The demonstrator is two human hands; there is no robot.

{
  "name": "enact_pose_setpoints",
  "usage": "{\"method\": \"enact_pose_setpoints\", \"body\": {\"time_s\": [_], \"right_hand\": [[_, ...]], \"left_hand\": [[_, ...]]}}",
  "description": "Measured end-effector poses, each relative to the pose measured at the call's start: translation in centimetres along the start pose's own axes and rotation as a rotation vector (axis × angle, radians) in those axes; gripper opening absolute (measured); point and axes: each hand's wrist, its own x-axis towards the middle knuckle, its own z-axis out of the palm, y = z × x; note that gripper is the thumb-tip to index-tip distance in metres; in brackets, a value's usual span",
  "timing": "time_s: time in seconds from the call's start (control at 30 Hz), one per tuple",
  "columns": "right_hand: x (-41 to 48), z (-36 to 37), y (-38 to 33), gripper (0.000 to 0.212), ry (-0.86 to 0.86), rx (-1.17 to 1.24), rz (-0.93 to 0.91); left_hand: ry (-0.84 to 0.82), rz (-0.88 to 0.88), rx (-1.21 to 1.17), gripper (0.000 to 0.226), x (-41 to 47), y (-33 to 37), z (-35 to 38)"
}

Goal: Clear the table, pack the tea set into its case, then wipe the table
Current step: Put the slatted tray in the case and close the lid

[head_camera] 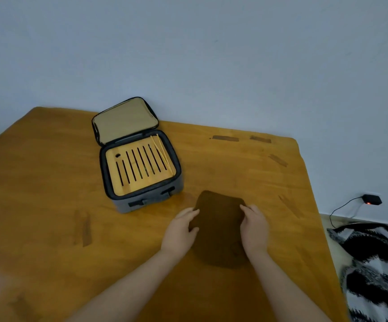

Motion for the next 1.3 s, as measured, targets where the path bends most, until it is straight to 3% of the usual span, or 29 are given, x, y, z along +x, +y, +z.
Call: {"method": "enact_pose_setpoints", "body": {"time_s": [0.37, 0.57, 0.7, 0.83, 1.03, 1.2, 1.3], "right_hand": [[6.0, 1.3, -12.1, 0.032, 0.103, 0.054, -0.135], [9.4, 4.2, -20.2, 0.037, 0.081, 0.044, -0.283], [11.7, 7.1, -24.6, 0.038, 0.081, -0.037, -0.451], [13.6, 10.4, -26.5, 0.037, 0.040, -0.077, -0.550], [15.0, 13.9, -26.9, 0.031, -0.003, -0.120, -0.548], [15.1, 14.3, -26.6, 0.019, 0.030, -0.259, -0.635], [13.1, 14.4, -27.7, 0.038, -0.084, -0.290, -0.635]], "left_hand": [[0.164, 0.095, -0.045, 0.059, 2.4, -2.4, -12.8], [0.220, -0.015, 0.003, 0.065, 4.8, -6.4, -19.0], [0.157, -0.121, -0.019, 0.070, 6.4, -9.3, -21.1], [0.112, -0.178, -0.069, 0.073, 7.8, -11.9, -21.7], [0.067, -0.197, -0.072, 0.071, 9.7, -13.9, -21.7], [0.202, -0.177, 0.253, 0.064, 9.6, -15.0, -22.6], [0.240, -0.206, 0.203, 0.056, 10.7, -16.0, -23.2]]}}
